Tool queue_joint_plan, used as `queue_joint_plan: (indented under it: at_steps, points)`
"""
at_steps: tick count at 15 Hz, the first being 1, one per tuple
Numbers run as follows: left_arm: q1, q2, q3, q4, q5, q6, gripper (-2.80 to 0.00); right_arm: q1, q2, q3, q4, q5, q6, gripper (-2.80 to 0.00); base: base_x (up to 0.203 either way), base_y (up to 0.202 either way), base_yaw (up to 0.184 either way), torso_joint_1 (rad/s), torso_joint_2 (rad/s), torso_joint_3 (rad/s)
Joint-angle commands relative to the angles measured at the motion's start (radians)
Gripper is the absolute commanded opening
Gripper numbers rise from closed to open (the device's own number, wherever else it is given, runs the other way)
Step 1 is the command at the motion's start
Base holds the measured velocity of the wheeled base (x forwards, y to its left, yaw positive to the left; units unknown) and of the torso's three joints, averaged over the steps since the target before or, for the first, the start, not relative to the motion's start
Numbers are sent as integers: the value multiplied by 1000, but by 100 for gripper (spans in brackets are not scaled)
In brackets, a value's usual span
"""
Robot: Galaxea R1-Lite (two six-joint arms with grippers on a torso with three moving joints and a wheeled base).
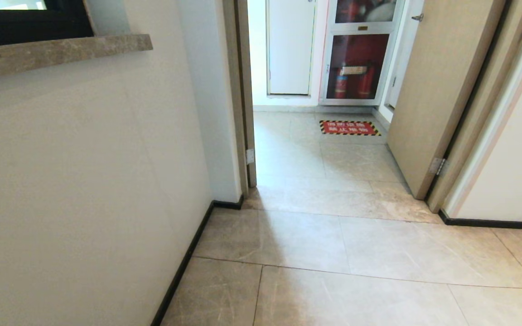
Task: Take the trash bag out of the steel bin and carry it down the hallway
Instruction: Put the trash bag at the door
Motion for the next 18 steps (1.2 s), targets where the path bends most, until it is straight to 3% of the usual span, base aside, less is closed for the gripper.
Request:
queue_joint_plan:
  at_steps: [1,12,18]
  points:
    - [0,0,0,0,0,-1,-280,-1,0,0,0,1,-1,-280,0,0,0,0,0,0]
    - [0,0,0,0,0,-1,-280,1,1,0,-1,1,-1,-280,0,0,0,0,0,0]
    - [0,0,0,0,0,-1,-280,0,1,0,-1,1,-1,-280,2,8,-159,0,5,2]
